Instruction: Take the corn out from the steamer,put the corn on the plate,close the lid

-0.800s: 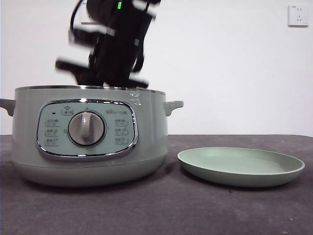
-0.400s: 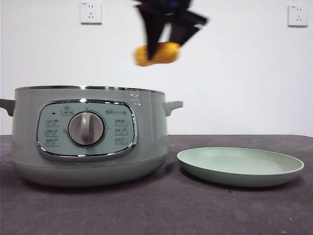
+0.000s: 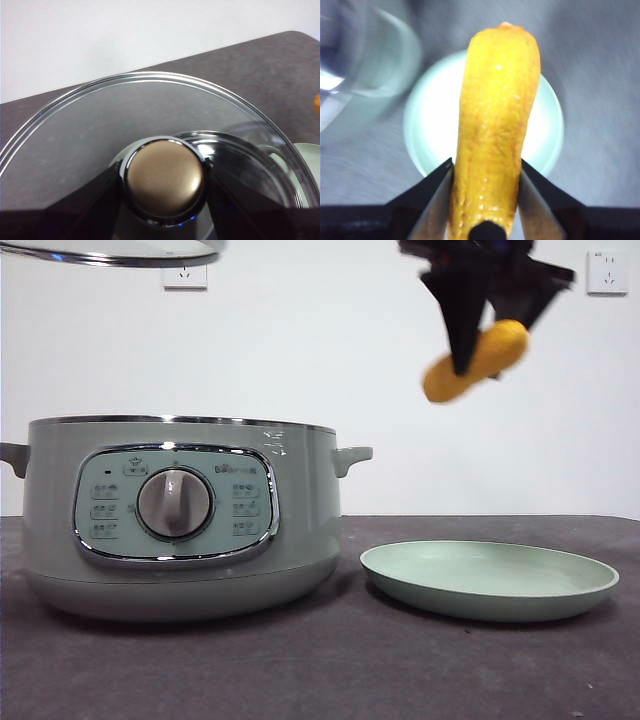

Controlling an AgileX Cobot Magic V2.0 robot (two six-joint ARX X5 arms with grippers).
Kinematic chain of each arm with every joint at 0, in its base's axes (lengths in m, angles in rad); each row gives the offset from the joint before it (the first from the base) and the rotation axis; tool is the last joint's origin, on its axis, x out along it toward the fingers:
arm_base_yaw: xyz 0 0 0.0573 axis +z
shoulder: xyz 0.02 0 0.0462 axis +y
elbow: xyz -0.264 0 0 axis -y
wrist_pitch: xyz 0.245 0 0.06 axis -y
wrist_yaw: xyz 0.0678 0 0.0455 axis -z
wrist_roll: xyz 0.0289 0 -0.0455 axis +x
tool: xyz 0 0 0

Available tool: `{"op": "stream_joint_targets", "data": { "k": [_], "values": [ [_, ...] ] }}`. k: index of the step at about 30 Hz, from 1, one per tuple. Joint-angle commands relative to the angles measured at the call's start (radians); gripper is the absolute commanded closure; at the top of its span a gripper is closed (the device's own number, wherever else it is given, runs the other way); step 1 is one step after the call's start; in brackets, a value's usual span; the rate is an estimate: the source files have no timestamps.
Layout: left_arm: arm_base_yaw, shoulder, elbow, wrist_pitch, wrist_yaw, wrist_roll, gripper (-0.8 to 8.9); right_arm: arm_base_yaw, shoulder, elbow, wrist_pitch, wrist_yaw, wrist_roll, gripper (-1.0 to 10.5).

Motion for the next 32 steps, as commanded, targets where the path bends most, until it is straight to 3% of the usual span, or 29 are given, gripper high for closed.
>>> {"op": "stream_joint_targets", "data": {
  "k": [1,8,19,24,26,29,32],
  "values": [
    [-0.001,0.014,0.006,0.064,0.004,-0.008,8.22,-0.007,0.013,-0.07,0.001,0.0,0.017,9.6],
    [-0.001,0.053,0.006,0.075,0.005,-0.014,8.22,-0.003,0.013,-0.281,0.137,0.0,0.025,9.6],
    [-0.001,0.054,0.006,0.095,0.005,-0.016,8.22,0.006,0.013,-0.611,0.576,0.001,0.059,9.6],
    [-0.001,0.054,0.006,0.096,0.005,-0.016,8.22,0.006,0.013,-0.69,0.678,0.001,0.059,9.6],
    [0.0,0.054,0.006,0.097,0.004,-0.016,8.22,0.006,0.013,-0.698,0.682,0.001,0.06,8.7],
    [-0.001,0.058,0.006,0.099,0.005,-0.016,8.22,0.006,0.013,-0.698,0.687,0.001,0.077,6.4],
    [-0.001,0.07,0.006,0.103,0.006,-0.026,8.22,0.006,0.011,-0.698,0.692,0.001,0.089,5.6]
  ]
}}
